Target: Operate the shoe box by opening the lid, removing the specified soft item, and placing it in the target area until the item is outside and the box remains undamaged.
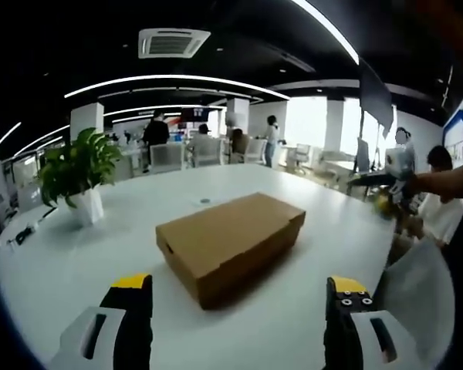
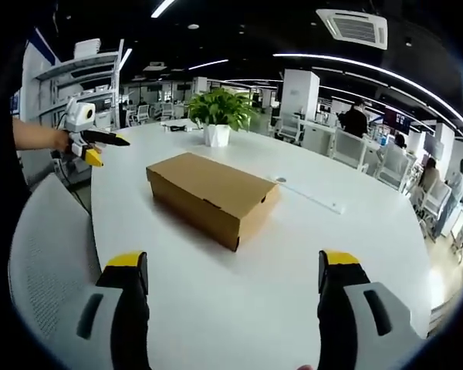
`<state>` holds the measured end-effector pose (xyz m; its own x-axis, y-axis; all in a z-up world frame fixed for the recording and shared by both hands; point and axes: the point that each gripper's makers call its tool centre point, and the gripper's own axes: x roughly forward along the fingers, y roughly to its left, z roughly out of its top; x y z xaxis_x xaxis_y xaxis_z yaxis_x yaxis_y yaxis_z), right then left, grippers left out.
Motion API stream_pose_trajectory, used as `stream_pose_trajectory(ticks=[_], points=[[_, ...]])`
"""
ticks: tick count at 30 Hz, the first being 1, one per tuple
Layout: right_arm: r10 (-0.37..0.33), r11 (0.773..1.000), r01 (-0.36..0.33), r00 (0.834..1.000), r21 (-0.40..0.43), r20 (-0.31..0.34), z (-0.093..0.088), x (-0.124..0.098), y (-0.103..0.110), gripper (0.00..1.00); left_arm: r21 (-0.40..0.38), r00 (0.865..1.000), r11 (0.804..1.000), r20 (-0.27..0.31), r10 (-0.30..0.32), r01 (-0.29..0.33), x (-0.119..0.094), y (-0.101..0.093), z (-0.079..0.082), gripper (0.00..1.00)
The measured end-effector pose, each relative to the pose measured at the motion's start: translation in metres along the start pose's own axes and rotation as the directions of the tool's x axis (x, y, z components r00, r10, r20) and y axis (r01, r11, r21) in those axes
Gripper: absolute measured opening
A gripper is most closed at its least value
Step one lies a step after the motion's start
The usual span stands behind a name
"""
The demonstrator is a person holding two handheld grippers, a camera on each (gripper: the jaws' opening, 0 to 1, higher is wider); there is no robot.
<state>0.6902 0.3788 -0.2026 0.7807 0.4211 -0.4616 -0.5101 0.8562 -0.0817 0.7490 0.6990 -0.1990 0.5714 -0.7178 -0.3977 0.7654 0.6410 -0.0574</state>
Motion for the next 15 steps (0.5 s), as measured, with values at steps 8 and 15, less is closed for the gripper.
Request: stream_pose_trajectory(ticks=[8,15], points=[[0.045,0.999,-0.045,0.999,-0.017,-0.005,-0.001,0.017,-0.006,0.85,0.002,1.0,1.0,-0.005,0.011,-0.011,0.009,0.001,-0.002,0.92],[0.079,0.996,-0.079,0.997,-0.039,-0.001,0.002,0.034,-0.008,0.83,0.001,1.0,1.0,-0.014,0.021,-0.021,0.017,0.008,-0.004,0.9]])
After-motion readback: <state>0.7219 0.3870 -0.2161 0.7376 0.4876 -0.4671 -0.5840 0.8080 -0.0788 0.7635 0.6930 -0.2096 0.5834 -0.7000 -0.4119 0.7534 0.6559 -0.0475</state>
